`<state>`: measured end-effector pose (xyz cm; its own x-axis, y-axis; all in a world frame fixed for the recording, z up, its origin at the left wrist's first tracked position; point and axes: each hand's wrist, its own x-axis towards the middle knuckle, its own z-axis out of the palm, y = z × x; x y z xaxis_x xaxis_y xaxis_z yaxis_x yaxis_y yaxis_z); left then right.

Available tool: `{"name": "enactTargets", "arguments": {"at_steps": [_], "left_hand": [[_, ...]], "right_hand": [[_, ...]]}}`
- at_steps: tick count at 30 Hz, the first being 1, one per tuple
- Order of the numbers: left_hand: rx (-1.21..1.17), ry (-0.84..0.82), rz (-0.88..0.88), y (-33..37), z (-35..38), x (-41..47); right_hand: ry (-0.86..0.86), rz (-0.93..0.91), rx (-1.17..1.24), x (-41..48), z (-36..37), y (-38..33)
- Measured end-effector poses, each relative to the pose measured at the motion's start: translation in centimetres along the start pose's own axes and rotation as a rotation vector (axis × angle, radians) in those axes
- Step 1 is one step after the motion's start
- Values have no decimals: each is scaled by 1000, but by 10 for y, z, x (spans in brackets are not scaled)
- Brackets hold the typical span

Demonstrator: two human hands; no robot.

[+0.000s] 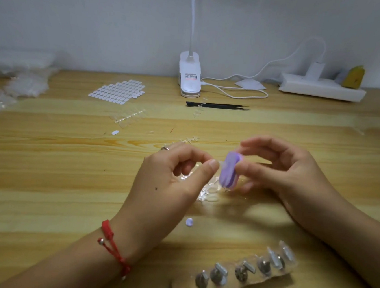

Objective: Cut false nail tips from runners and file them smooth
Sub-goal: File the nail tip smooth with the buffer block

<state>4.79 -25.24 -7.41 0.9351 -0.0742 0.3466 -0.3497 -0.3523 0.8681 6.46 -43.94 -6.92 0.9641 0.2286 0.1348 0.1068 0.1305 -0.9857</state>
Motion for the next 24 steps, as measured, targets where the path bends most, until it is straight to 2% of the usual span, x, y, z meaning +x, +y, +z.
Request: {"name": "enactTargets", "arguments": {"at_steps": [2, 5, 9, 13, 17, 20, 24], "left_hand": [[39, -10, 37, 1, 0, -1], [82, -57, 62, 1, 2, -3], [44, 13, 23, 0, 1, 0], [34, -53, 17, 0, 3, -2], [66, 1, 48, 1, 1, 0], [93, -54, 76, 2, 2, -2], [48, 12, 45, -1, 0, 1]], "right_hand": [[-29, 12, -39, 0, 2, 0], [88, 32, 73, 4, -4, 1], [-27, 50, -19, 1, 1, -1], [49, 47, 44, 2, 0, -1], [-31, 37, -56, -1, 3, -2], [39, 13, 48, 1, -1, -1], [-68, 13, -68, -1, 2, 0]]}}
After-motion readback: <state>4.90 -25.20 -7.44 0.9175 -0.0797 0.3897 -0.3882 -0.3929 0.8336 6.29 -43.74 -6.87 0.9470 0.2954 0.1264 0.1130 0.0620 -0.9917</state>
